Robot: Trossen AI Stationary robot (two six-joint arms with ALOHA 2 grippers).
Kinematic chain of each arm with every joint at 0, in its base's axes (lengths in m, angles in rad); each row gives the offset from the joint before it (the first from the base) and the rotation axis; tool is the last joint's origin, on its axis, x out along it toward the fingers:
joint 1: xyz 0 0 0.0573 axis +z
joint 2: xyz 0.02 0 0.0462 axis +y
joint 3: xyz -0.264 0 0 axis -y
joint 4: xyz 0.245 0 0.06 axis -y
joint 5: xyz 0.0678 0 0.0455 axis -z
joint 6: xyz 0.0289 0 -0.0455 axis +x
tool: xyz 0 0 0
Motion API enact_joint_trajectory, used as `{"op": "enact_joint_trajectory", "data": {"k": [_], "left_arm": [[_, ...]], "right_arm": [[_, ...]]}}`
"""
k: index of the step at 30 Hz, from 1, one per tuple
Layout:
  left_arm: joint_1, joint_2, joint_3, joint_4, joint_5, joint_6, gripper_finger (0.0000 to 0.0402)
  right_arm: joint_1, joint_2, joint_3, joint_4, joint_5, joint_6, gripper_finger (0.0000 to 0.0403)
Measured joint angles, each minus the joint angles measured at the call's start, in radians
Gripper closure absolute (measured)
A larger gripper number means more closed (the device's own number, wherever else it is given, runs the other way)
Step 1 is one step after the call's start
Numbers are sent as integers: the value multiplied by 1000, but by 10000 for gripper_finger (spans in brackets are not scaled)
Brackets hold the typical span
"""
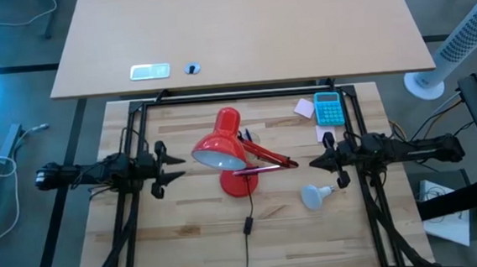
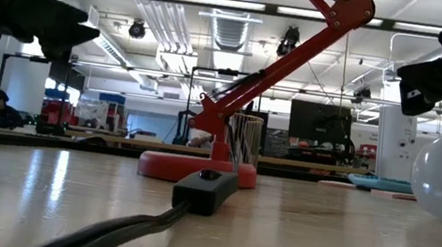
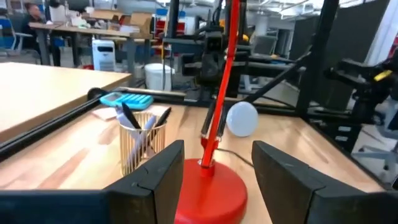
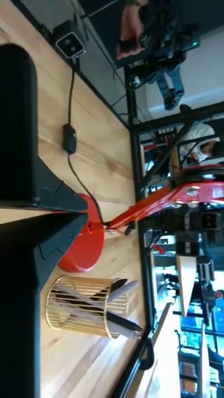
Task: Screw lightbulb
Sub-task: Return to Home Position
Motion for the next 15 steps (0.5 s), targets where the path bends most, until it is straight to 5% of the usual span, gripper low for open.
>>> {"op": "enact_joint_trajectory", "data": {"k": [15], "left_arm": [[0,104,0,-9,0,-17,221]], "right_arm": [[0,4,1,-2,0,-1,395]]}}
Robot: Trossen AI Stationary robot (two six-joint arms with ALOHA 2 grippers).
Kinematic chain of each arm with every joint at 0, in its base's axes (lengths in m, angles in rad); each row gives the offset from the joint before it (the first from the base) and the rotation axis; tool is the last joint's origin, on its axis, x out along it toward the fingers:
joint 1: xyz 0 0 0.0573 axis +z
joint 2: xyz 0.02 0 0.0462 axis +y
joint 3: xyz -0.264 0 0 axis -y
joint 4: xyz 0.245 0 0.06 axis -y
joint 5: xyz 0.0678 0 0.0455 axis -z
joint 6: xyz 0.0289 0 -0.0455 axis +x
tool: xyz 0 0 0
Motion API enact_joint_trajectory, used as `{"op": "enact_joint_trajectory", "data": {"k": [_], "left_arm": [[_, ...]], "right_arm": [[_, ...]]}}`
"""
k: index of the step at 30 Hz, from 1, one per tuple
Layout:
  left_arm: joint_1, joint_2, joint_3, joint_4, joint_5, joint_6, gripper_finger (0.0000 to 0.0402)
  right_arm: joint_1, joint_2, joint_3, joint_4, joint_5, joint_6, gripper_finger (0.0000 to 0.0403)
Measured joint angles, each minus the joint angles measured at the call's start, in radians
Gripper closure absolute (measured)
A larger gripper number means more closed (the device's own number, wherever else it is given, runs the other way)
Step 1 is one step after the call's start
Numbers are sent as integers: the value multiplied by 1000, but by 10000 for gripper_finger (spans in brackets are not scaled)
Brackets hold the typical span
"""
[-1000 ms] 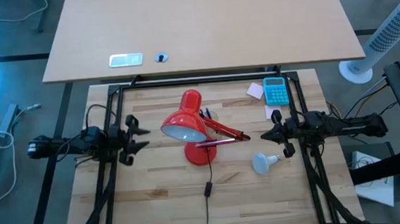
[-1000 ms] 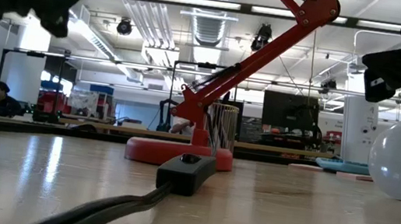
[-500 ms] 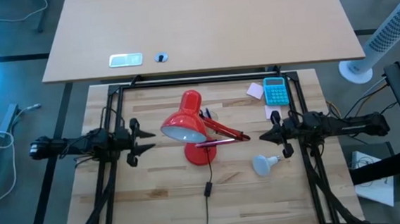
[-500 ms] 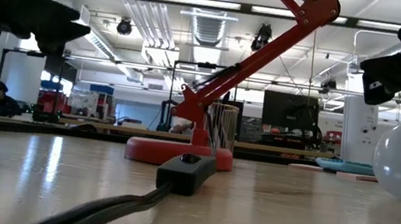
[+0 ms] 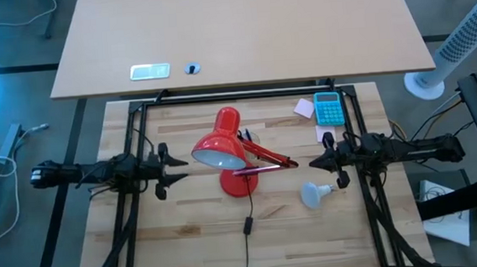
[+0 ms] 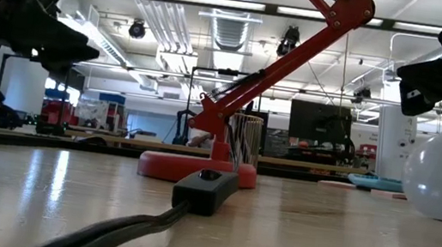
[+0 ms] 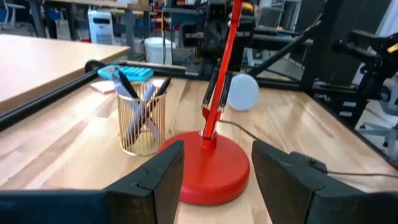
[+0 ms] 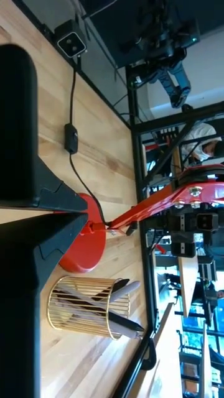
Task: Screw lightbulb
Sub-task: Return to Home Position
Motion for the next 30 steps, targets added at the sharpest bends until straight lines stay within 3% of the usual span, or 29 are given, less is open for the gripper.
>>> {"op": "enact_joint_trajectory", "data": {"k": [30], "left_arm": [[0,236,0,1,1,0,221]], "right_arm": [[0,0,0,0,0,0,394]]}}
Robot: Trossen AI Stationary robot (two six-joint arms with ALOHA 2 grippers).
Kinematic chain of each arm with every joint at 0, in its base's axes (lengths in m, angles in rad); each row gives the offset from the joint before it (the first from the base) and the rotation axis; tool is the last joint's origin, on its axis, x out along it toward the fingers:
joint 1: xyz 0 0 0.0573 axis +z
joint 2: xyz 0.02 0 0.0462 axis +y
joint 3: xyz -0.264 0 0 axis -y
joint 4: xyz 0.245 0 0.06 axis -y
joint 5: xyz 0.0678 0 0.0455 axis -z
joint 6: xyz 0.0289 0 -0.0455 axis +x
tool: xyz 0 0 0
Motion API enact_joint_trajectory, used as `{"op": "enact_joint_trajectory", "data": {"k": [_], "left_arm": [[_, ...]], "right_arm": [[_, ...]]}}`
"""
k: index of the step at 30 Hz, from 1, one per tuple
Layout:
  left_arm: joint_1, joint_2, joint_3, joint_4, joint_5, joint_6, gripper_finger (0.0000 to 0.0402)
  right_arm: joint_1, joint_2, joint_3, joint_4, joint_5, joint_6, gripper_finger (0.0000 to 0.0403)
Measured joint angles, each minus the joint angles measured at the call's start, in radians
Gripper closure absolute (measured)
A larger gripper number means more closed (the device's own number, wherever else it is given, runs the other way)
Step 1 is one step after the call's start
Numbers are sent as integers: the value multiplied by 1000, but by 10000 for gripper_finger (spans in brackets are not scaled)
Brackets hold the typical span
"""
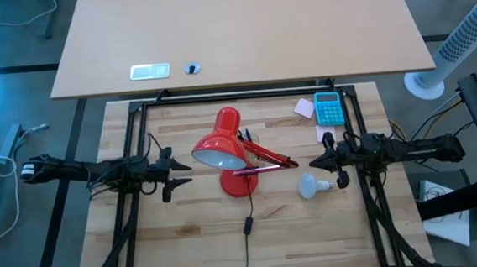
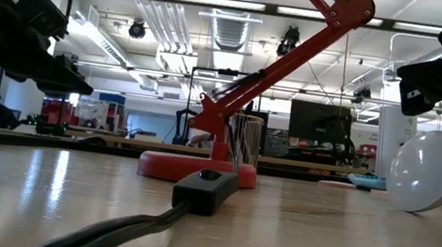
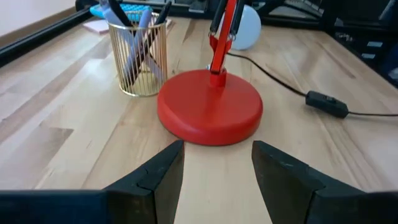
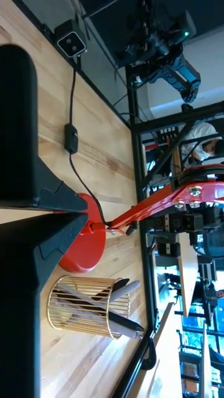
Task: Screw lightbulb
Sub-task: Return to Home Position
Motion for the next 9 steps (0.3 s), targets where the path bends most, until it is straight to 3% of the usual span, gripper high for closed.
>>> {"op": "enact_joint_trajectory", "data": {"k": [9], "left_arm": [[0,40,0,0,0,0,221]], "right_arm": [[0,0,0,0,0,0,394]]}}
